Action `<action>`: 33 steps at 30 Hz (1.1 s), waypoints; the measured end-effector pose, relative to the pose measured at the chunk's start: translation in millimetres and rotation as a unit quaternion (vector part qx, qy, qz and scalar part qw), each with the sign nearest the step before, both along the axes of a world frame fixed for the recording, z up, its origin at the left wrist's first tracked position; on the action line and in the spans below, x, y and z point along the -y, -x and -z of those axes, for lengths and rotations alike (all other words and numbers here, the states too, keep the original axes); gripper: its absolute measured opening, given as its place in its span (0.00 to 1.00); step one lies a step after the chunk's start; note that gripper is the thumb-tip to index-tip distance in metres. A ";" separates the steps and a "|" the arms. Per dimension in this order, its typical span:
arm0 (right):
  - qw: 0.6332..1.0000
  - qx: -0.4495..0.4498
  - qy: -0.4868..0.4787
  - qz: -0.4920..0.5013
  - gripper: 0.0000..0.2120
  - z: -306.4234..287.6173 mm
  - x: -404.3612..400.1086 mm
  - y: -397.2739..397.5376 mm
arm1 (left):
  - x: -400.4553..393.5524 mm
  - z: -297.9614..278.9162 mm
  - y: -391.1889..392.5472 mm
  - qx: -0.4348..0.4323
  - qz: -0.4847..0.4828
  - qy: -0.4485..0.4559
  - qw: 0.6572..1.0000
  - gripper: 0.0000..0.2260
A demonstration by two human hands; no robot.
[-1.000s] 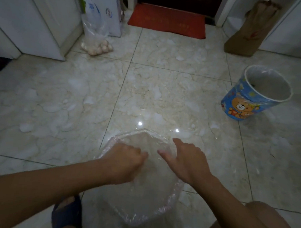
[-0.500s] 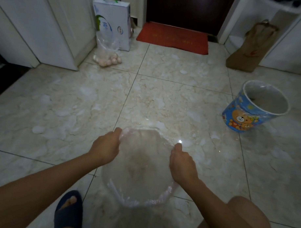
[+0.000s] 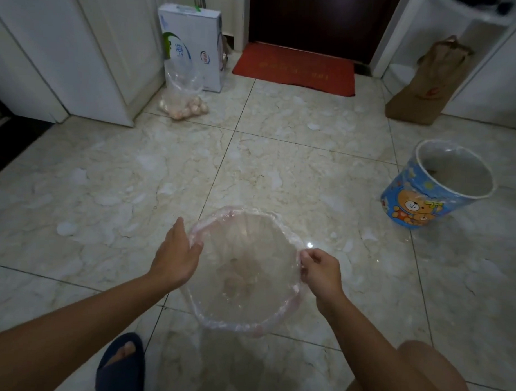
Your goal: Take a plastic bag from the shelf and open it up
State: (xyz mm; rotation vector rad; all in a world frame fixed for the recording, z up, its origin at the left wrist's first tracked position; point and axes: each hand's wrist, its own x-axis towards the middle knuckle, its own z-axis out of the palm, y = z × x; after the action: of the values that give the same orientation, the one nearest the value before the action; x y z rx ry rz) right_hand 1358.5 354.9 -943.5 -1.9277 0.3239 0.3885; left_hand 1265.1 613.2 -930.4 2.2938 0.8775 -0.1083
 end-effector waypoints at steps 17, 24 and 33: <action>0.966 0.105 0.154 -0.180 0.30 -3.4 -28.3 34.9 | 19.2 15.2 12.2 0.062 0.015 -0.006 0.998 0.30; 0.955 0.089 0.178 -0.221 0.32 -4.8 -24.7 34.0 | 14.9 -0.5 11.6 0.004 0.055 -0.004 0.998 0.29; 0.829 0.135 0.310 -0.445 0.15 -96.2 -41.5 4.7 | -9.1 -103.3 -7.9 -0.063 0.340 -0.083 0.935 0.15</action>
State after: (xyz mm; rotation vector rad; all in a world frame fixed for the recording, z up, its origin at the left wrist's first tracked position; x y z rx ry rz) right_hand 1353.8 396.4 -847.3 -2.6642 -0.7812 0.6493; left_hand 1273.0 622.3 -827.1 2.6804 0.1104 -0.5014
